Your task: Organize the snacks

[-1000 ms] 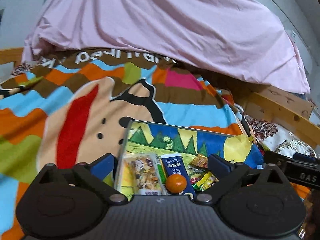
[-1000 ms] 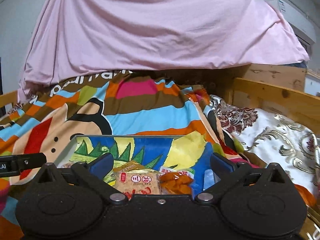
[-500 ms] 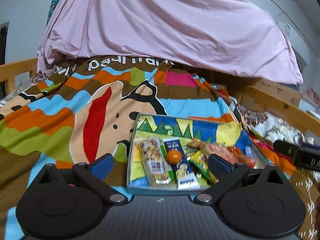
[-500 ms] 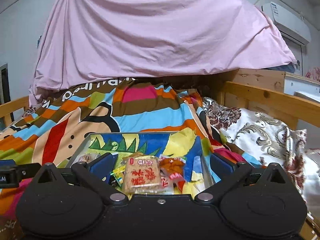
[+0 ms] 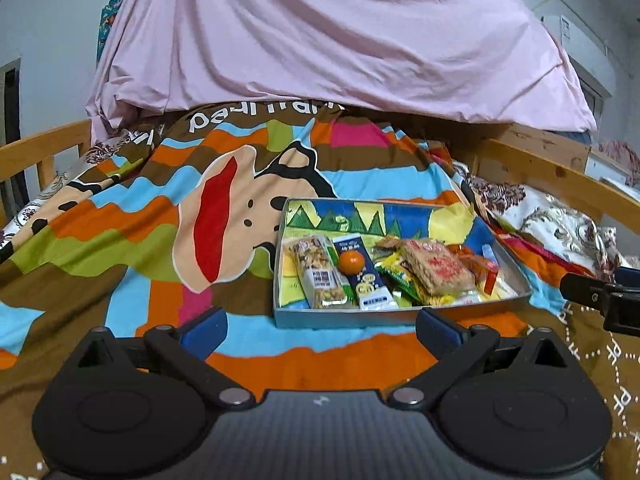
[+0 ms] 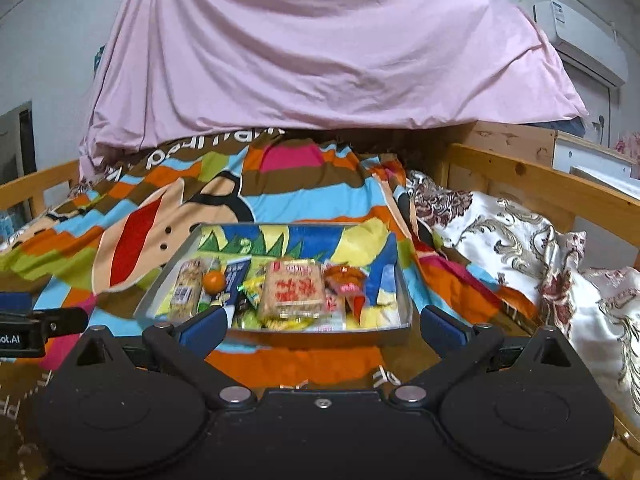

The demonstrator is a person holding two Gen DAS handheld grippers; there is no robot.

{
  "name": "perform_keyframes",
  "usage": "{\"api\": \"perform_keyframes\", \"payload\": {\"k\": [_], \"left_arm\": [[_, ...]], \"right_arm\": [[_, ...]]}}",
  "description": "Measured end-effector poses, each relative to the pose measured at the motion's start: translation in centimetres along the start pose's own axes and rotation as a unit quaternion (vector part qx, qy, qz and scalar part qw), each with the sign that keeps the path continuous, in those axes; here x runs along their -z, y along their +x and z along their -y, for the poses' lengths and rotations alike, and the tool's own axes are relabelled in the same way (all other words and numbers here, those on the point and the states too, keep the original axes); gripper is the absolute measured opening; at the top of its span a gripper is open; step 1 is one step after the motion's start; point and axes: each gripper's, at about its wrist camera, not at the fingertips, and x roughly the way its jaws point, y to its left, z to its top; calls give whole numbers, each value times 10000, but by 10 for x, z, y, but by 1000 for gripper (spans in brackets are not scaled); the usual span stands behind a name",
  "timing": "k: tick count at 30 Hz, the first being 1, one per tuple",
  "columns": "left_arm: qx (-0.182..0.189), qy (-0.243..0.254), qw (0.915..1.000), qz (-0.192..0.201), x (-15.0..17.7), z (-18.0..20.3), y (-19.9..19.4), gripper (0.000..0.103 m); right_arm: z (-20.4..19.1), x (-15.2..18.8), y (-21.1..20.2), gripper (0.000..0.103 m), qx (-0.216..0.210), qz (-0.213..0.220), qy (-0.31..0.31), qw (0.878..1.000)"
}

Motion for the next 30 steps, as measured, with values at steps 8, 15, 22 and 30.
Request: {"api": "perform_keyframes", "payload": {"k": [8,15,22,30], "left_arm": [[-40,111,9999,-78,9,3,-14,102],[-56,147,9998,-90,12,5,-18,102],[-67,153,9998,-91,13,5,-19,102],[-62,157,9998,-92,13,5,-19,102]], "right_arm": [[2,4,-12,102,21,-32,21,10000],[4,5,-15,102,47,-28,30,10000],[4,5,-15,102,45,-35,36,10000],[4,5,-14,102,41,-38,32,10000]]}}
